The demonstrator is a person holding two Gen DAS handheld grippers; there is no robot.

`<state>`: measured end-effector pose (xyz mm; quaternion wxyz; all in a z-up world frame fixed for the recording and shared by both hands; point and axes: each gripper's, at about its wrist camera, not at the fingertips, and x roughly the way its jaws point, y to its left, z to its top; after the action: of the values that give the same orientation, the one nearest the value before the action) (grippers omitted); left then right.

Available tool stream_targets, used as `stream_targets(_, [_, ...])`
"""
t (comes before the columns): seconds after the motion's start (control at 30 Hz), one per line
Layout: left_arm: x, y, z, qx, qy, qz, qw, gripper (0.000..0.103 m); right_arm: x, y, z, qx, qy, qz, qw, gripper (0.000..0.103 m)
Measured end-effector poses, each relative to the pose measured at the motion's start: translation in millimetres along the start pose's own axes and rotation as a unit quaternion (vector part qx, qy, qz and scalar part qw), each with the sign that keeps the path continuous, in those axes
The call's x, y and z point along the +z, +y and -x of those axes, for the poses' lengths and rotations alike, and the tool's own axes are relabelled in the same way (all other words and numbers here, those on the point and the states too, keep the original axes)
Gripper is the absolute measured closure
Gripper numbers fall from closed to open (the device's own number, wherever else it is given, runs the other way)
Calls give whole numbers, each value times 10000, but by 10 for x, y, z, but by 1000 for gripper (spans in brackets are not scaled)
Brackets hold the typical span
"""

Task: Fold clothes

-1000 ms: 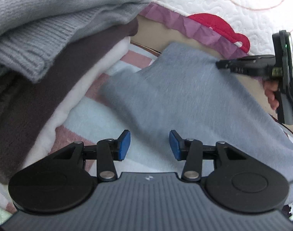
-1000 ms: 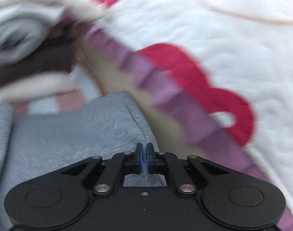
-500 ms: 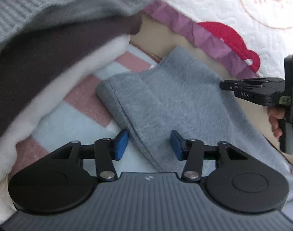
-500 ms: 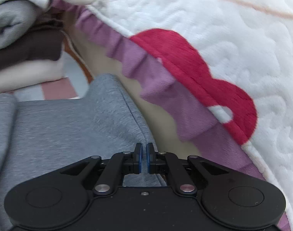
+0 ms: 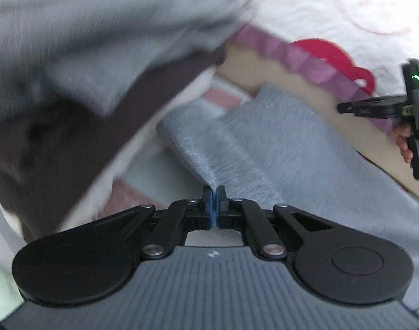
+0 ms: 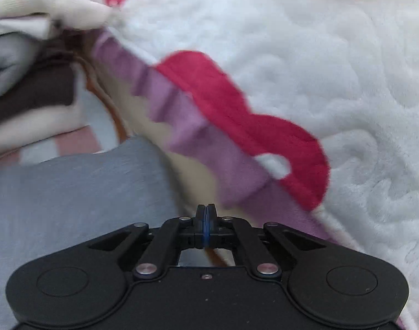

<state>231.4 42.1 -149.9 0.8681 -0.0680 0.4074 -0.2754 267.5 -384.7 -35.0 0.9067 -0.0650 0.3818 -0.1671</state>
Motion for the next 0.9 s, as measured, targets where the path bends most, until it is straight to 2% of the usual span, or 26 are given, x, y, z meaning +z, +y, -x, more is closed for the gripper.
stream_targets(0.03, [4, 64, -33, -67, 58, 144, 9999, 102, 33, -37, -1, -39, -82, -139, 9999, 103])
stream_targets(0.1, [2, 123, -94, -86, 229, 274, 9993, 101, 74, -47, 5, 210, -110, -397, 9989, 103])
stream_targets(0.17, [-21, 164, -118, -133, 342, 467, 9982, 101, 125, 45, -4, 791, 6, -549, 9954, 100])
stream_targets(0.23, [-39, 164, -127, -122, 382, 474, 9981, 101, 177, 226, -34, 1131, -14, -426, 9927, 94])
stream_targets(0.27, [-47, 156, -128, -106, 387, 443, 9982, 101, 201, 325, -69, 1151, 6, -312, 9929, 74])
stream_targets(0.3, [-58, 147, -129, -95, 380, 405, 9984, 101, 219, 419, -116, 1159, 24, -207, 9930, 61])
stream_targets(0.47, [-157, 107, -127, -65, 257, 80, 9996, 102, 146, 646, -417, 1004, 295, -61, 9945, 60])
stream_targets(0.57, [-171, 86, -127, -67, 199, -28, 9998, 102, 74, 636, -598, 1013, 344, -640, 9922, 51])
stream_targets(0.63, [-159, 90, -117, -93, 196, 1, 9998, 102, 59, 640, -638, 1013, 308, -975, 9896, 57])
stream_targets(0.67, [-154, 97, -114, -111, 202, 35, 9997, 102, 80, 681, -623, 981, 305, -874, 9909, 86])
stream_targets(0.7, [-153, 106, -107, -124, 207, 66, 9997, 102, 100, 722, -608, 949, 302, -773, 9920, 101])
stream_targets(0.77, [-152, 113, -99, -140, 201, 97, 9997, 102, 139, 780, -565, 860, 263, -595, 9942, 101])
stream_targets(0.9, [-147, 125, -73, -189, 171, 145, 9996, 102, 202, 669, -392, 444, -92, -551, 9974, 103])
